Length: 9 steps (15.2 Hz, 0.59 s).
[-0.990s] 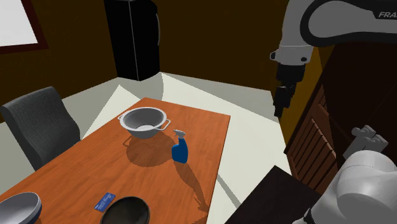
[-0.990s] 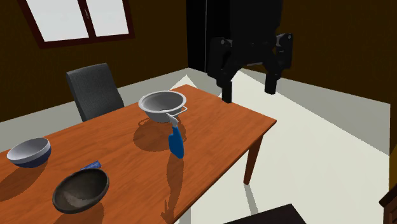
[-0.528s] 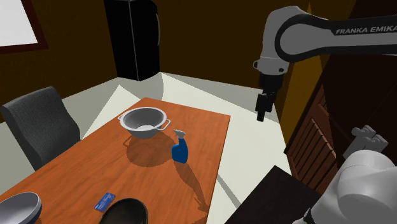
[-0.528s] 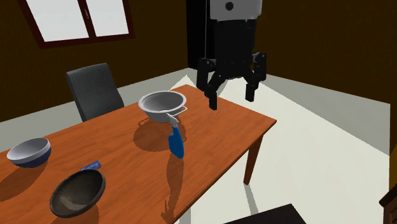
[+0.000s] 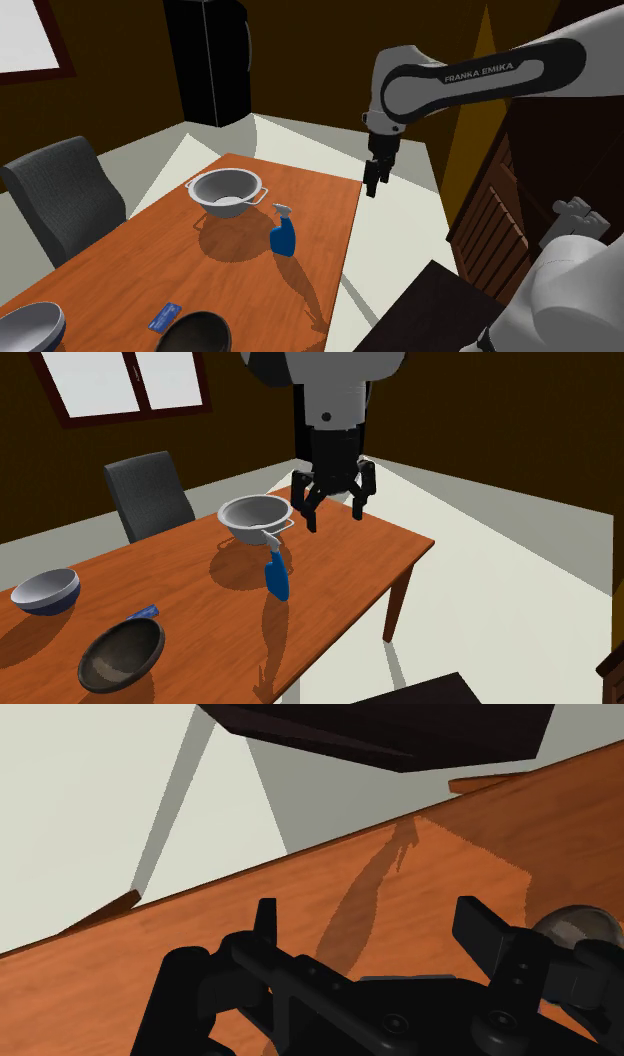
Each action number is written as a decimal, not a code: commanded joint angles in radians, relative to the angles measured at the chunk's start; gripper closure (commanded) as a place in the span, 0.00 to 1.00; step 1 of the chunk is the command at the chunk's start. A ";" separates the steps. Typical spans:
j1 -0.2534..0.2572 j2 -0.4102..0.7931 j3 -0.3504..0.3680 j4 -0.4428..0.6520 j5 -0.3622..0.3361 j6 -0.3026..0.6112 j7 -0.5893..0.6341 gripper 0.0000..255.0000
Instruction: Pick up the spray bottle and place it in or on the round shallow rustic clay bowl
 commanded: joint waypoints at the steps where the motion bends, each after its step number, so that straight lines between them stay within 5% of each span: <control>1: 0.006 0.071 -0.001 0.021 0.004 0.057 -0.011 0.00; 9: 0.029 0.362 0.009 0.169 0.027 0.229 -0.049 0.00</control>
